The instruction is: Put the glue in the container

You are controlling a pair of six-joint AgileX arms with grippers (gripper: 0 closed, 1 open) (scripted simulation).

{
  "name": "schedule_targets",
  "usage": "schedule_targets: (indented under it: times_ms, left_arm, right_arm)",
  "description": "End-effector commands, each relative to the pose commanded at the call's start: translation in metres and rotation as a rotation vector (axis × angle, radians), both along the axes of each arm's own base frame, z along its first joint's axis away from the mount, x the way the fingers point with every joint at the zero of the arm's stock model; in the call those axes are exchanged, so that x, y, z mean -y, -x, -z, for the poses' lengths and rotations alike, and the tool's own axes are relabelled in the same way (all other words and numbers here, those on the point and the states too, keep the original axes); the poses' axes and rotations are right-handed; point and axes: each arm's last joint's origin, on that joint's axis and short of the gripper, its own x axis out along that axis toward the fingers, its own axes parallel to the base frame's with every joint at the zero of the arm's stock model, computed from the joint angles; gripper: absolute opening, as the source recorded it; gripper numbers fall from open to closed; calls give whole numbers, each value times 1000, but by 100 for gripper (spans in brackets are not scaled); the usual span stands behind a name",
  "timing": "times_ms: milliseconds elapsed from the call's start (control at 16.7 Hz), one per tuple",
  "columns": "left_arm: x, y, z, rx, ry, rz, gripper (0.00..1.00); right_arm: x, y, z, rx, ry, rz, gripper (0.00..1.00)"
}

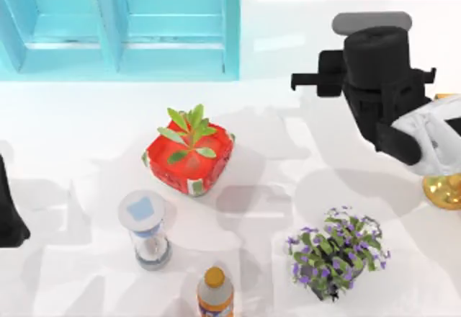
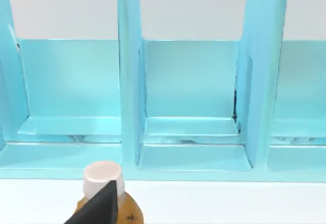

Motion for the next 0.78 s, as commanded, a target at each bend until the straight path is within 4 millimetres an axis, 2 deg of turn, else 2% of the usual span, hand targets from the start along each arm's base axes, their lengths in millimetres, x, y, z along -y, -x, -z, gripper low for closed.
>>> schedule_targets:
  times_ms: [180, 360, 600, 780]
  left_arm:
    - [0, 0, 0, 0, 0, 0, 100]
    - [0, 0, 0, 0, 0, 0, 100]
    - [0, 0, 0, 0, 0, 0, 100]
    - [0, 0, 0, 0, 0, 0, 100]
  right_arm:
    - [13, -15, -19, 28, 36, 17, 0]
    - [53, -43, -48, 20, 154, 31, 0]
    - [144, -67, -64, -176, 391, -59, 0]
    - [225, -64, -63, -375, 504, -254, 0]
